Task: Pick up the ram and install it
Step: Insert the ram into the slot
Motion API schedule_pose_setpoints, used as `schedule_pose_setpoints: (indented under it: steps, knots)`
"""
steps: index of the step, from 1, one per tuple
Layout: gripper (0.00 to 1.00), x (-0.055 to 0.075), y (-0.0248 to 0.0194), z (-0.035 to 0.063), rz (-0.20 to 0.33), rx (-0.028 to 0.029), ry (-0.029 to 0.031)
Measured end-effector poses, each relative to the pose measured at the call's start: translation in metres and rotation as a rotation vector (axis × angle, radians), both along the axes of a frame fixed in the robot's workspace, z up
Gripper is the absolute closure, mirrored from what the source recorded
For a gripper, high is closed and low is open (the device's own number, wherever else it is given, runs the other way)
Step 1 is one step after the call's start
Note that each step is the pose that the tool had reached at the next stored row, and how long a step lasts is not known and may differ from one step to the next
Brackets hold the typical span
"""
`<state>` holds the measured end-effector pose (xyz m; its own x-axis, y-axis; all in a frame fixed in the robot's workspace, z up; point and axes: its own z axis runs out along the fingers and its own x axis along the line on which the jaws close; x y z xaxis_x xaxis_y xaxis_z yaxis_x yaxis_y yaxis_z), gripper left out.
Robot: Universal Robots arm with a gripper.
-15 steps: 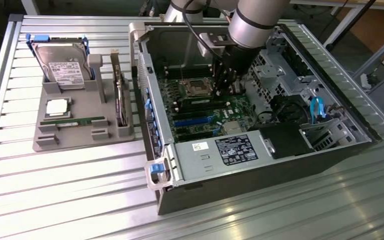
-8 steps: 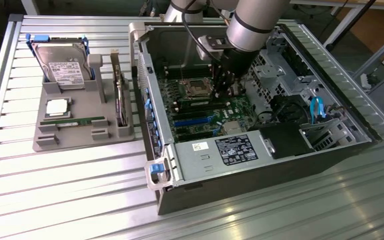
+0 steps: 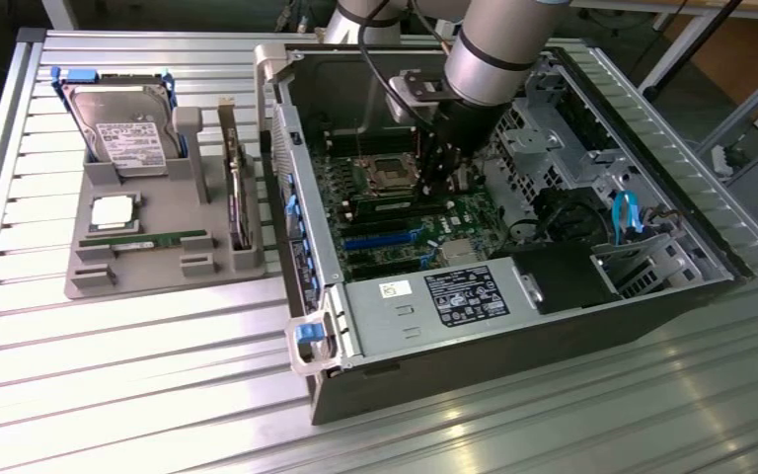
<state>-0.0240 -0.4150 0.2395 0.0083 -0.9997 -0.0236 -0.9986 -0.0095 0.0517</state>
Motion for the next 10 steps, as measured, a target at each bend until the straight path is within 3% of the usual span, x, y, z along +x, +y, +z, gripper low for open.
schedule_pose_setpoints:
  steps: [10]
  knots:
    - [0.89,-0.0004,0.0001,-0.0001,-0.006,0.0004,-0.0001]
